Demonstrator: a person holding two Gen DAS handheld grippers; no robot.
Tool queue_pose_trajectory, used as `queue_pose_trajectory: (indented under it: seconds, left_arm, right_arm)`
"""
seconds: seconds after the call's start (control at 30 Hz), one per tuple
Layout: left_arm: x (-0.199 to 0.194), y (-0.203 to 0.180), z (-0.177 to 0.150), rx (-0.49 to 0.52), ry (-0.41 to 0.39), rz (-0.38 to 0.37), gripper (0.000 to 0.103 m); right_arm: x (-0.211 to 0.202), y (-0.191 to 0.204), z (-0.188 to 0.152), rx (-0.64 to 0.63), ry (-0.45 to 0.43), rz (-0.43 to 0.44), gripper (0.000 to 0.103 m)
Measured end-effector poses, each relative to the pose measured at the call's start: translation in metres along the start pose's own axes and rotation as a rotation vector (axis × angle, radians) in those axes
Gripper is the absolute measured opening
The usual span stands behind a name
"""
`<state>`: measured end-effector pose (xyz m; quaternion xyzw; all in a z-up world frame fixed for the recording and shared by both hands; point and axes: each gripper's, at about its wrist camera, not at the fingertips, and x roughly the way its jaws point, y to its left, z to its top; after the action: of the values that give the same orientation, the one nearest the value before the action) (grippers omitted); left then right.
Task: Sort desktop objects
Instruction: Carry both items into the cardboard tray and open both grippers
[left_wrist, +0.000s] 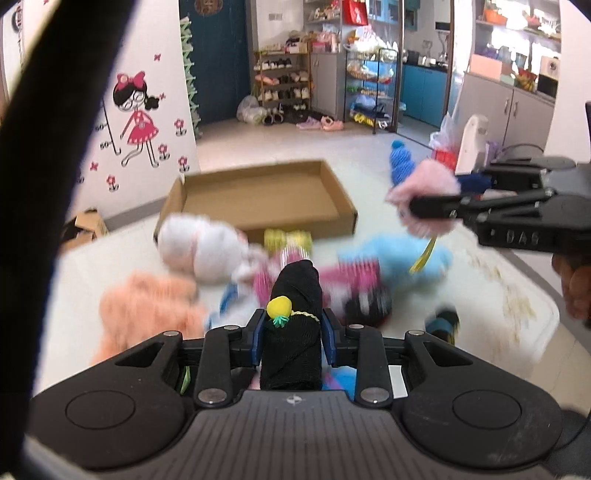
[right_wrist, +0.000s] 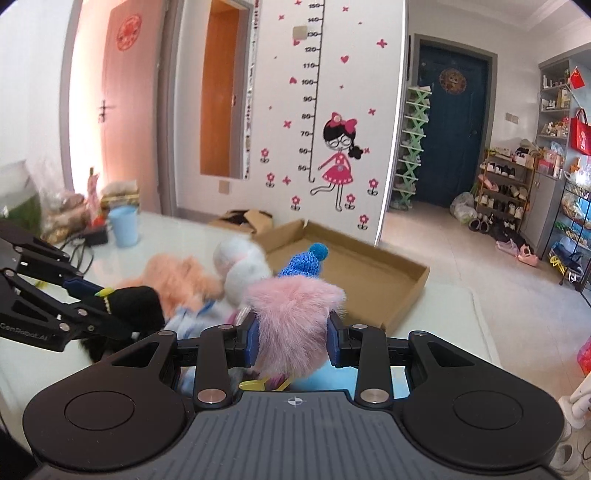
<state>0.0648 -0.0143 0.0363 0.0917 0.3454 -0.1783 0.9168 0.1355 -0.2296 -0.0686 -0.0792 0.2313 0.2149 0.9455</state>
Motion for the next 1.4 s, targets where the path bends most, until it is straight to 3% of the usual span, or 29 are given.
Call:
queue_pose_trajectory:
  seconds: [0.17,0.4,0.57,0.7,0.8,0.9,1.1,1.27,1.4]
  left_arm:
    - [0.051,0.011,0.058,-0.013,0.012,0.003,0.028]
    - [0.16,0.029,0.125,-0.012,0.054,0.038,0.028]
    - [0.248,0.032,0.143,-0.007,0.124,0.075,0.028]
    - [0.302,0.036,0.126,-0.061,0.226,0.085,0.028]
    - [0.311,0.041,0.104,-0.131,0.305,0.078,0.027]
    - [0.296,0.042,0.089,-0.159,0.308,0.096,0.025]
    - [0.266,0.032,0.071,-0.231,0.349,0.124,0.025]
    - [0.256,0.015,0.07,-0.226,0.339,0.116,0.025]
    - [0.245,-0.003,0.081,-0.2,0.28,0.078,0.027]
  right_arm:
    - [0.048,-0.028,0.035,-0.003,0.03,-0.024,0.041]
    - [0.146,-0.076,0.059,0.029,0.103,-0.057,0.042]
    - [0.215,-0.096,0.052,0.029,0.192,-0.079,0.042]
    - [0.247,-0.097,0.032,0.026,0.263,-0.072,0.042]
    - [0.248,-0.092,0.021,0.02,0.291,-0.053,0.042]
    - [0.241,-0.083,0.01,0.015,0.301,-0.014,0.042]
    - [0.232,-0.065,-0.005,-0.05,0.318,-0.021,0.042]
    - [0.227,-0.064,-0.007,-0.07,0.327,-0.047,0.044]
    - [0.223,-0.065,0.004,-0.073,0.299,-0.065,0.058]
